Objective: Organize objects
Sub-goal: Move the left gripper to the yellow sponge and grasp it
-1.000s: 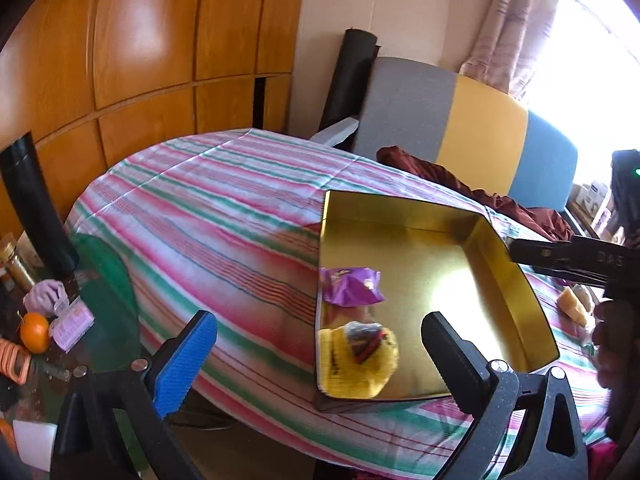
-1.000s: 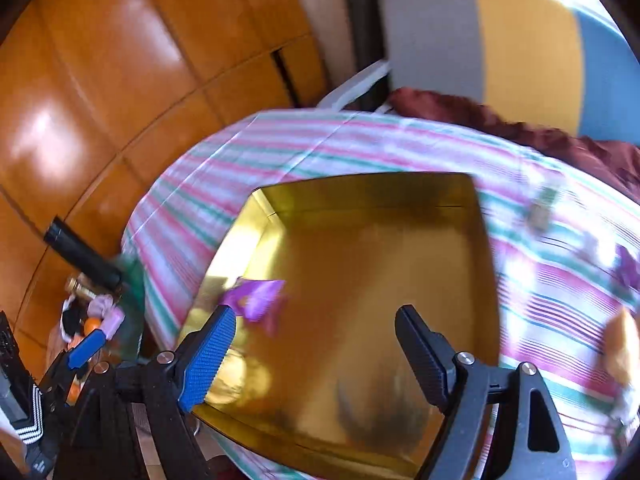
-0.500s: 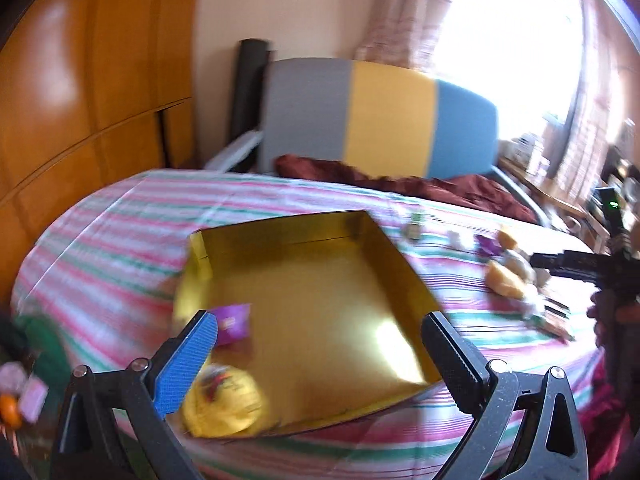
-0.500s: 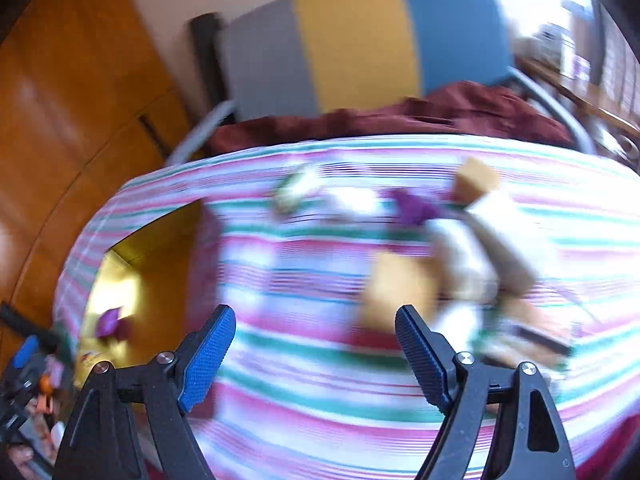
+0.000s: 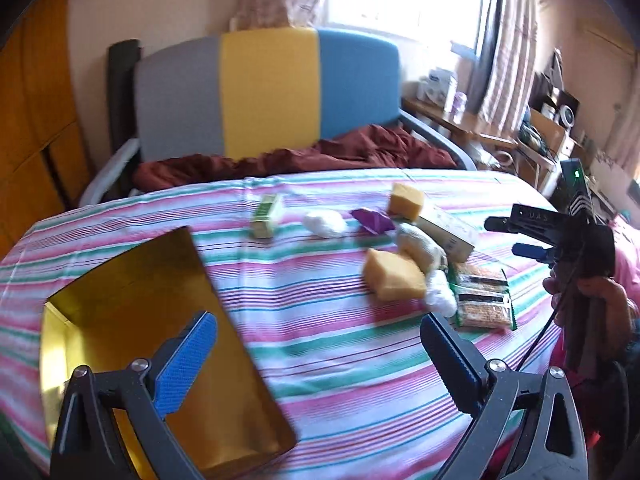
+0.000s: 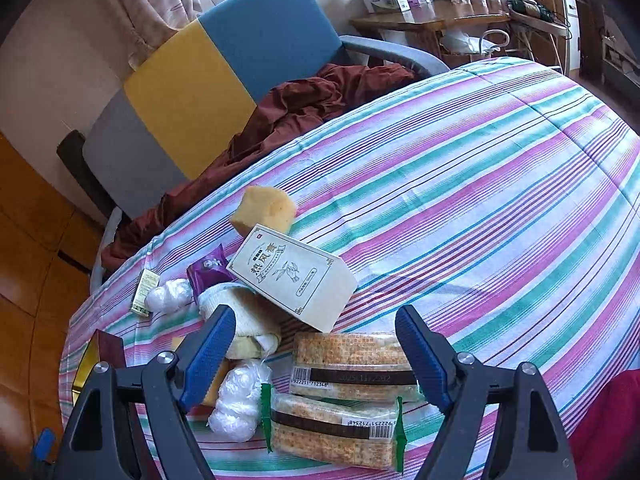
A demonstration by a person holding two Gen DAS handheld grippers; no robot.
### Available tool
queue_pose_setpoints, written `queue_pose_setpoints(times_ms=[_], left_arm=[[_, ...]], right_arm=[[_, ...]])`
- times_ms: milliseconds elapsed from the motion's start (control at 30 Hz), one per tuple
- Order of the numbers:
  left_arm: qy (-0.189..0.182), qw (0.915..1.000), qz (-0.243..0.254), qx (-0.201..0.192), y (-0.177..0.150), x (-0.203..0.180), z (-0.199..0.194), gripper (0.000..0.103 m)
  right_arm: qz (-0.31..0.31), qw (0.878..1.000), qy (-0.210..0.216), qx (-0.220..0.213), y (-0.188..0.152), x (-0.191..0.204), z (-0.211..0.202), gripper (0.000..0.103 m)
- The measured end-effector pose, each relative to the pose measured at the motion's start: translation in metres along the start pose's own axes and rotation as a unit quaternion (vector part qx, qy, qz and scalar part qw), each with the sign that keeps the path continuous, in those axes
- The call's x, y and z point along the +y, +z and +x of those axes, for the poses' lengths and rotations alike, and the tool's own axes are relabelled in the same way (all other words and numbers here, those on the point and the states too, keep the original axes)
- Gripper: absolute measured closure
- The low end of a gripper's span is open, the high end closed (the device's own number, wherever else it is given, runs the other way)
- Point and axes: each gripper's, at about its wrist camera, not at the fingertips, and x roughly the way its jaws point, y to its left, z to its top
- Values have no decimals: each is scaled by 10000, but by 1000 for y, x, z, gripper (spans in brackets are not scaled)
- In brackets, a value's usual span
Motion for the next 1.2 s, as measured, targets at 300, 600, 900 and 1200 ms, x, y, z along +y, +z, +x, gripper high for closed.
queue_pose_setpoints(times_ms=[300,600,900,1200], left_arm=[[-225,9971,204,699,22,-47,89,1],[-147,9930,401,1101,41,-70,153,4],[-401,9868,31,1570,30,-64,201,29],[-450,9942,-2,981,-6,-58,163,47]], right_arm=[[107,9997,194,46,-2,-4,-2,19],[702,9962,443,274,1,-26,4,19],[791,9950,508,339,3,-29,9,19],[784,9957,420,267,4,-31,8,19]])
